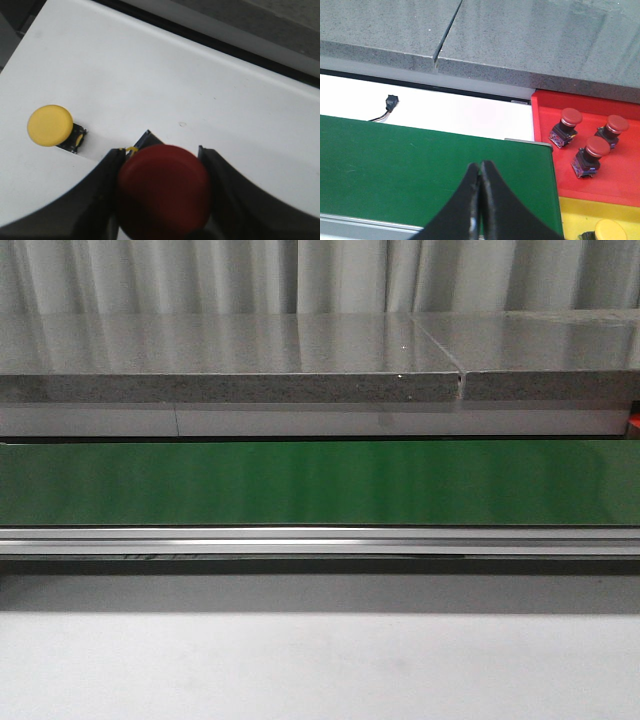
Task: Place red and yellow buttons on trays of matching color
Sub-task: 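Grasp the red-capped button on the table with the left gripper and lift it, then set the red button on the belt start and open the left gripper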
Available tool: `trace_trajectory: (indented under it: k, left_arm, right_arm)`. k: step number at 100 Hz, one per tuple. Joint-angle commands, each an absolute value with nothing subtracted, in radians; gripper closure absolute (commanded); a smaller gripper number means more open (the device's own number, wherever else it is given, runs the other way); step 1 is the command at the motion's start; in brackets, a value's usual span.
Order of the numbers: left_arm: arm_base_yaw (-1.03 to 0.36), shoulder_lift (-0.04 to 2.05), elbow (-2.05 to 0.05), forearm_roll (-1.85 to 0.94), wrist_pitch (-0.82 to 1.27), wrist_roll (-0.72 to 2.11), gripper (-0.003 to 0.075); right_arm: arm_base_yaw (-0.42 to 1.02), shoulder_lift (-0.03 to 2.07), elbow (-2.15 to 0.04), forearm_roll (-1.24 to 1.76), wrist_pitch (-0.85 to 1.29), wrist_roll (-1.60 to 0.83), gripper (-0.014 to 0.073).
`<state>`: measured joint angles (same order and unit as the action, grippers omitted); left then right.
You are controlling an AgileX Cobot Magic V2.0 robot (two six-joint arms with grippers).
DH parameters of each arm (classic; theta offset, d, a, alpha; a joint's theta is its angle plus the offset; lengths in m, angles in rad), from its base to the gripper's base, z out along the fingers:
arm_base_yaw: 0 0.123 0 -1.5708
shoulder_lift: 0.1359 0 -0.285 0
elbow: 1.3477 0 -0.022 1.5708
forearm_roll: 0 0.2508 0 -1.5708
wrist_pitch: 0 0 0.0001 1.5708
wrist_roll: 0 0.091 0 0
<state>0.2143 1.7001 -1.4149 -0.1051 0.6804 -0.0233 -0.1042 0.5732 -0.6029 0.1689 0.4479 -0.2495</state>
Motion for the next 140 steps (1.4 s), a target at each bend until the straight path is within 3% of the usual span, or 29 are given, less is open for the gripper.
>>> trace_trajectory:
  k: [1,40,95,109,128,140]
  left_arm:
    - [0.182,1.616,-1.446,-0.117,0.710,0.036,0.0739]
    - [0.080,1.602,-1.369,-0.117,0.758,0.089,0.0739]
    - [0.080,1.610,-1.225,-0.132,0.684,0.091,0.0730]
    - [0.080,1.610,-1.226,-0.135,0.698,0.091,0.0608]
    - [0.078,1.610,-1.226,-0.139,0.705,0.091,0.0247]
    - [0.078,1.610,-1.228,-0.156,0.708,0.091,0.0099]
  right_arm:
    - [-0.102,0.572,-0.630,0.171,0.379,-0.256,0.0662]
    - [-0.102,0.572,-0.630,0.171,0.379,-0.256,0.0662]
    - [-0.102,0.572,-0.630,0.171,0.379,-0.256,0.0662]
    - [-0.102,0.572,-0.630,0.171,0.379,-0.256,0.0662]
    - [-0.102,0.572,-0.630,0.171,0.379,-0.256,0.0662]
    - [-0.102,0.572,-0.630,0.171,0.379,-0.256,0.0662]
